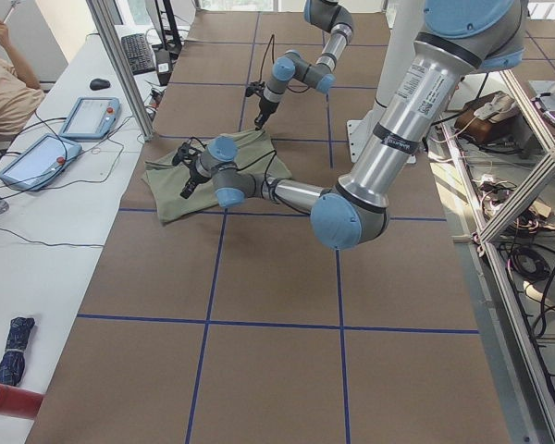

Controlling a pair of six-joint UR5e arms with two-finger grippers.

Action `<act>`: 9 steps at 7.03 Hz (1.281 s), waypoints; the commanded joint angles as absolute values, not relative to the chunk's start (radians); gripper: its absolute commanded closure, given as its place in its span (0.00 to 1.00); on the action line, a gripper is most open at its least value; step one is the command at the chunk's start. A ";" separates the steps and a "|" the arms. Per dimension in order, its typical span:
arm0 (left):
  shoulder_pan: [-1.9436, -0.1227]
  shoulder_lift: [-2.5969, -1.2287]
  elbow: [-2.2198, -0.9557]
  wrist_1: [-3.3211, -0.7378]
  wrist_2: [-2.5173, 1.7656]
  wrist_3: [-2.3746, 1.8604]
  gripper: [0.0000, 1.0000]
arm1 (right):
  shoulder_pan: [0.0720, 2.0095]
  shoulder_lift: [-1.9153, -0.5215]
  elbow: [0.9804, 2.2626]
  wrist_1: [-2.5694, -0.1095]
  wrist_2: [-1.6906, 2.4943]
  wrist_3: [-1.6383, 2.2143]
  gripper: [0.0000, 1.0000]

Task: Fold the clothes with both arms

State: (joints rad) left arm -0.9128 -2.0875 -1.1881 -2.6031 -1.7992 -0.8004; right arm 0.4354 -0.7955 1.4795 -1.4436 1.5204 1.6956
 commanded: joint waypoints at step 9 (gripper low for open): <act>-0.899 -2.083 -1.218 -2.602 -1.801 -0.801 0.00 | 0.164 -1.076 2.030 -1.723 1.415 1.505 0.00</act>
State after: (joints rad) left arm -0.9007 -2.0832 -1.2178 -2.6018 -1.8009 -0.8007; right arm 0.1350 -1.0981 2.0452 -1.7277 1.3725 1.6519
